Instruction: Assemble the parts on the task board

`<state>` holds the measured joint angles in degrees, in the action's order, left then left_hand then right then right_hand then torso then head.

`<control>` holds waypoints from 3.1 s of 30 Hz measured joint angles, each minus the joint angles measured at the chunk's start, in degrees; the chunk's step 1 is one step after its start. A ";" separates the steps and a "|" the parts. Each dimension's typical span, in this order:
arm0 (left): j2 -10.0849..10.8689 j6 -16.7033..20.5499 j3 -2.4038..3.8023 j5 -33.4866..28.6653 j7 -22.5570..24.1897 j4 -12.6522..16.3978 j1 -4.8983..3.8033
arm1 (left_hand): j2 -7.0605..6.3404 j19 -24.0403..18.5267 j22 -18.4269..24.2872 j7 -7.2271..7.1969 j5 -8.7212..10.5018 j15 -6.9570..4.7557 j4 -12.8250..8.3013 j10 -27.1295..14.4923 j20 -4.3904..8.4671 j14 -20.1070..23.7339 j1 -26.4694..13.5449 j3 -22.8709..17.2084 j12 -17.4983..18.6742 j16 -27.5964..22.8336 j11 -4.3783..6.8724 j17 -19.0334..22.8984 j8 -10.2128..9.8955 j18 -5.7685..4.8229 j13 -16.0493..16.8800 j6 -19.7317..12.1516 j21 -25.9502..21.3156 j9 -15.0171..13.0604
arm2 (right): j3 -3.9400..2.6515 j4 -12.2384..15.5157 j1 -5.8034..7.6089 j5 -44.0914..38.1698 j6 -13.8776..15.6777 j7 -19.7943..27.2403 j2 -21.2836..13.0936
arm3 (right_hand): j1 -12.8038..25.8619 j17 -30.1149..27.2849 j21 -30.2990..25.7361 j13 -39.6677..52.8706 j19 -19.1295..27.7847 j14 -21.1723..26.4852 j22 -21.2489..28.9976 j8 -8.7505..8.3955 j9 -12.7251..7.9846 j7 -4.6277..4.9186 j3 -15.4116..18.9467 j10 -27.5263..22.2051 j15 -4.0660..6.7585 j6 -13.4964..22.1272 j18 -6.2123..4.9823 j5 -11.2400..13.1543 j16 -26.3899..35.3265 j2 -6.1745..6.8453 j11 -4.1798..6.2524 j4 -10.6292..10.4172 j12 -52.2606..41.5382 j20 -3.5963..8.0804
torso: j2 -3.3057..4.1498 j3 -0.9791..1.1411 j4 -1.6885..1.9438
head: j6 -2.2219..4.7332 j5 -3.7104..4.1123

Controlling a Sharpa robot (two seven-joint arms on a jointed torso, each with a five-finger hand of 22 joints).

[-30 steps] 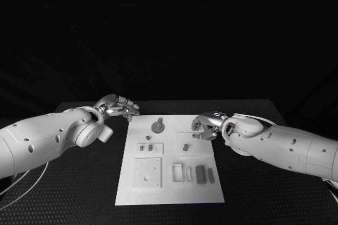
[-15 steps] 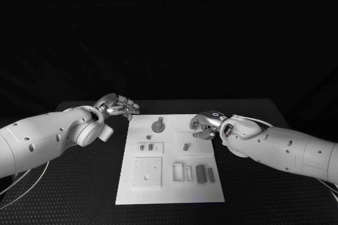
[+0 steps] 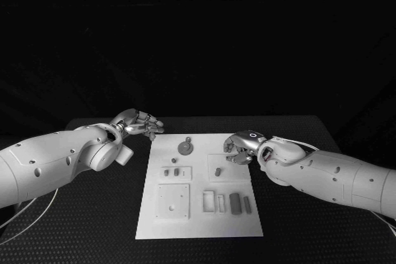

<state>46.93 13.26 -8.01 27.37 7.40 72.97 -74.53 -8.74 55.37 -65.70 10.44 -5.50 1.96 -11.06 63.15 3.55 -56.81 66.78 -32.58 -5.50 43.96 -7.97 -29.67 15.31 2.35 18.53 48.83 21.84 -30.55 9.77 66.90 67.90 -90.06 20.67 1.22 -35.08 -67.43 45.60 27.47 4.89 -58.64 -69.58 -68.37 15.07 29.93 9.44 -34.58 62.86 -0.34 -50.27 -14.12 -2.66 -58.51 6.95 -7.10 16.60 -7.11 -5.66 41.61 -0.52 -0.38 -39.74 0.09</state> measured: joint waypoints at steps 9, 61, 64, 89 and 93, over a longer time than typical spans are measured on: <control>0.00 0.01 0.00 -0.12 -0.02 -0.02 0.00 | 0.00 0.00 0.00 0.00 0.00 0.00 0.00 0.00 -0.01 0.00 0.00 0.00 0.00 0.00 0.01 -0.06 0.00 0.11 0.00 0.00 0.00 0.06 | 0.00 0.03 -0.01 0.64 0.03 0.32 0.28 | -0.24 -0.33 -0.36 -0.43 1.25 1.30 -0.80 -0.25 -0.12 0.42 0.00 -0.46 -0.89 1.41 0.04 0.00 0.04 1.43 -0.53 0.00 0.67 -0.47 | 0.01 -0.01 -0.03 | -0.15 -0.13; 0.31 -0.02 -0.01 -0.26 -0.04 0.24 0.00 | -0.23 0.01 -0.01 0.39 0.00 0.00 0.15 -0.32 -0.02 0.00 -0.23 0.15 0.20 -0.22 -0.08 -0.49 0.00 0.15 -0.10 -0.42 -0.21 0.23 | 0.09 -1.96 -1.37 -7.33 0.39 -1.41 2.25 | -2.04 -1.06 1.15 2.96 -2.17 -2.11 -3.88 3.68 0.39 -2.60 -0.78 9.24 2.72 -7.22 -1.37 0.00 -1.96 -1.61 3.42 0.15 -2.81 0.89 | -0.02 -0.01 -0.04 | -1.25 0.02; 0.31 -0.02 -0.01 -0.27 -0.03 0.28 0.00 | -0.23 0.01 -0.02 0.39 0.00 0.00 0.16 -0.32 -0.02 0.00 -0.23 0.16 0.19 -0.30 -0.08 -0.54 -0.01 0.15 -0.10 -0.42 -0.21 0.25 | 0.09 -1.88 -1.37 -8.01 0.40 -1.83 2.31 | -2.29 -1.06 1.15 3.07 -2.27 -2.40 -3.96 3.68 0.39 -2.85 -0.77 9.54 2.97 -7.48 -1.38 0.00 -1.96 -1.53 3.72 0.16 -2.81 0.98 | -0.02 -0.01 -0.05 | -1.29 0.02; 0.33 -0.02 -0.01 -0.29 0.00 0.13 0.00 | -0.23 0.01 -0.05 0.60 0.00 0.01 0.45 -0.60 -0.20 0.01 -0.22 0.45 0.19 -0.45 -0.21 -0.77 -0.01 0.16 -0.15 -0.64 -0.42 0.34 | 0.23 -0.86 -1.65 -8.26 1.72 -3.14 1.65 | -3.11 -1.05 1.48 3.11 -3.22 -2.90 -4.42 3.83 0.37 -3.00 -0.93 10.37 3.51 -8.08 -0.95 0.22 -2.18 -2.20 4.16 0.33 -3.07 1.53 | -0.02 0.01 -0.01 | -1.26 0.19; 0.33 -0.02 -0.01 -0.32 0.01 0.04 0.00 | -0.23 0.01 -0.10 0.59 0.00 0.01 0.45 -0.60 -0.20 0.01 -0.22 0.45 0.19 -0.57 -0.21 -0.83 -0.01 0.17 -0.19 -0.64 -0.42 0.40 | 0.23 -0.86 -1.68 -7.94 1.82 -3.13 1.54 | -3.11 -1.05 1.48 3.11 -3.61 -2.90 -4.42 3.86 0.41 -3.00 -0.93 10.45 3.51 -8.05 -0.93 0.22 -2.19 -2.20 4.25 0.33 -3.06 1.52 | -0.03 -0.01 -0.02 | -1.26 0.18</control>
<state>47.26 13.24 -8.01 27.05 7.40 73.01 -74.53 -8.97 55.38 -65.80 11.04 -5.50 1.97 -10.61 62.55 3.35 -56.80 66.56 -32.13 -5.31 43.39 -8.18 -30.50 15.30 2.52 18.33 48.19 21.42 -30.15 10.00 66.04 66.22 -98.00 22.49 -1.91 -33.53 -70.53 44.54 28.95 8.00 -62.25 -72.49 -72.79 18.93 30.33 6.44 -35.51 73.30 3.17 -58.33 -15.04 -2.44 -60.69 4.75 -2.85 16.93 -10.17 -4.14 41.58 -0.52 -0.40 -41.01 0.27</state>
